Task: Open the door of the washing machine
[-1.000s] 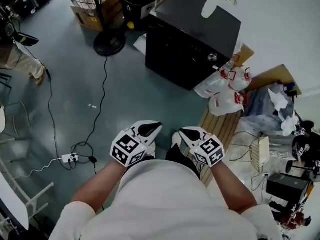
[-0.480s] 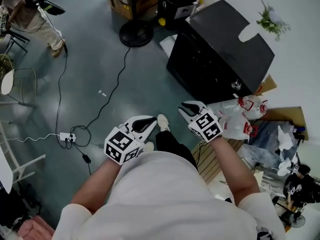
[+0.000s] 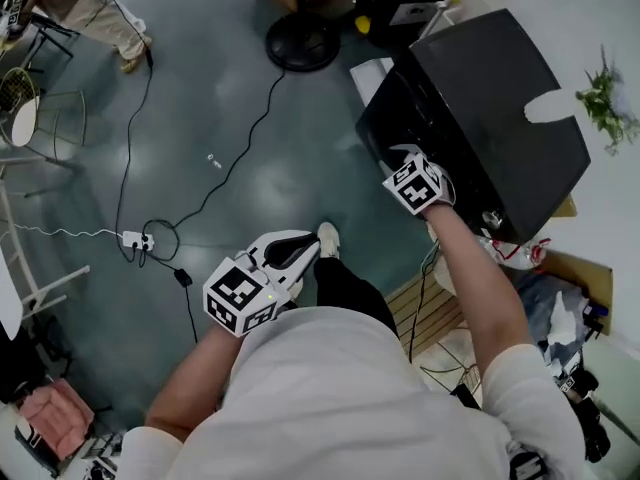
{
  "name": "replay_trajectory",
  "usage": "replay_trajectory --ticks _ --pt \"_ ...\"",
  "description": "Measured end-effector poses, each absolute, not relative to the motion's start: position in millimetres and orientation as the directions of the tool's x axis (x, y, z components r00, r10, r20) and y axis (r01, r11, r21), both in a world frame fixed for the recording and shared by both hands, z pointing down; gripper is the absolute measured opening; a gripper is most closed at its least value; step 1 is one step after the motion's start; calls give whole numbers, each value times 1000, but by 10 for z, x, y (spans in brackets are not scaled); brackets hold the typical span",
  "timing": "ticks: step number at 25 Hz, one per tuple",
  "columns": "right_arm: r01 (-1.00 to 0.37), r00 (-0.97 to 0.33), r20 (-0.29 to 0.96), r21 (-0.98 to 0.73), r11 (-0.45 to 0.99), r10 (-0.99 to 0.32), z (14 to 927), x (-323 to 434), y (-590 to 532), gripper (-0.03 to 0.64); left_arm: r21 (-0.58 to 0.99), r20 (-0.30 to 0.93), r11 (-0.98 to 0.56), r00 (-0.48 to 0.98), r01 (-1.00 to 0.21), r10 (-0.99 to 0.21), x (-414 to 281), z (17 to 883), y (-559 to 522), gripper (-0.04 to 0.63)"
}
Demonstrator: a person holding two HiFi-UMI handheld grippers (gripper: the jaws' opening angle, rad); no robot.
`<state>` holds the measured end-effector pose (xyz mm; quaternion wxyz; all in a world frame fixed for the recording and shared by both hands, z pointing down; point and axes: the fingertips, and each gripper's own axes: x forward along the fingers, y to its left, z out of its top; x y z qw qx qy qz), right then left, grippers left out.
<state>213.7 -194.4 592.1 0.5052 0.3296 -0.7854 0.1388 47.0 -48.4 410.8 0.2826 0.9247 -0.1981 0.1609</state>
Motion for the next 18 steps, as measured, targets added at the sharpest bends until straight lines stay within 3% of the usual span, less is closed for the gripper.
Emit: replay_trajectory --ticks 11,18 --pt "-510 23 951 276 815 -307 6943 2523 -3071 143 509 441 -676 836 -532 -326 491 4279 -732 20" --pt "-472 138 954 299 829 -266 7333 2630 -3270 130 526 454 -646 825 -553 -336 530 4378 -808 20"
